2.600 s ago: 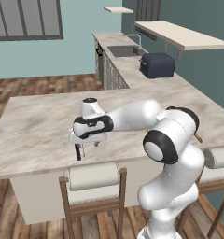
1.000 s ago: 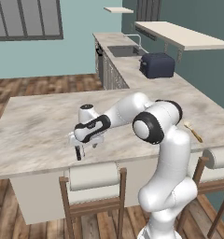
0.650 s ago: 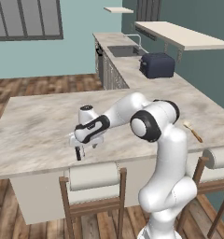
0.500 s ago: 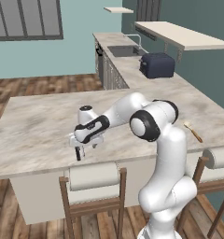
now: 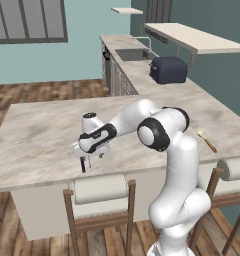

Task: Pick up the metallic utensils from the counter and place them in the open drawer. Make sure not to pick up any wooden utensils.

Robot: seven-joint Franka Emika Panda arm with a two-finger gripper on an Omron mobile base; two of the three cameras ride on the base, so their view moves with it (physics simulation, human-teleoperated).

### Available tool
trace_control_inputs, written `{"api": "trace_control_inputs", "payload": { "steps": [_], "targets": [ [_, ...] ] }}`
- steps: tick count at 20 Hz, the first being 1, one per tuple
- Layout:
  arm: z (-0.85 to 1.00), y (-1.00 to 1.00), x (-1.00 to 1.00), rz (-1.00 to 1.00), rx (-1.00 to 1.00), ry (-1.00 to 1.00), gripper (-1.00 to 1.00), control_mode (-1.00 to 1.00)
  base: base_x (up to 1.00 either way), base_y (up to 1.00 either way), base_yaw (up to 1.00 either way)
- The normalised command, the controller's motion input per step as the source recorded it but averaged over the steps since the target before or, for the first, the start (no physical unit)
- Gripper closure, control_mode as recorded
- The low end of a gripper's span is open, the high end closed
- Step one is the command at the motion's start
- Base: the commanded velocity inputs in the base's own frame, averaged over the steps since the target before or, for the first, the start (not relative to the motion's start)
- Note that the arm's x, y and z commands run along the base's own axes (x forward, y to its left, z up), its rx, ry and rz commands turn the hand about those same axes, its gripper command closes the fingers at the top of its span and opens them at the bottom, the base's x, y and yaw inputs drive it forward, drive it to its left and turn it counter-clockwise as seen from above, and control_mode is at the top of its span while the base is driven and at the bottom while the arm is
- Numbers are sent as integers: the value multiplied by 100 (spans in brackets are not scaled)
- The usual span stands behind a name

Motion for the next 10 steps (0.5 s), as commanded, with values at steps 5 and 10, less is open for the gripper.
{"api": "trace_control_inputs", "payload": {
  "steps": [5,10],
  "targets": [
    [-3,0,0,0,-2,0,-100,-100,0,0,0],
    [-3,-13,0,0,0,0,-100,-100,0,0,0]
  ]
}}
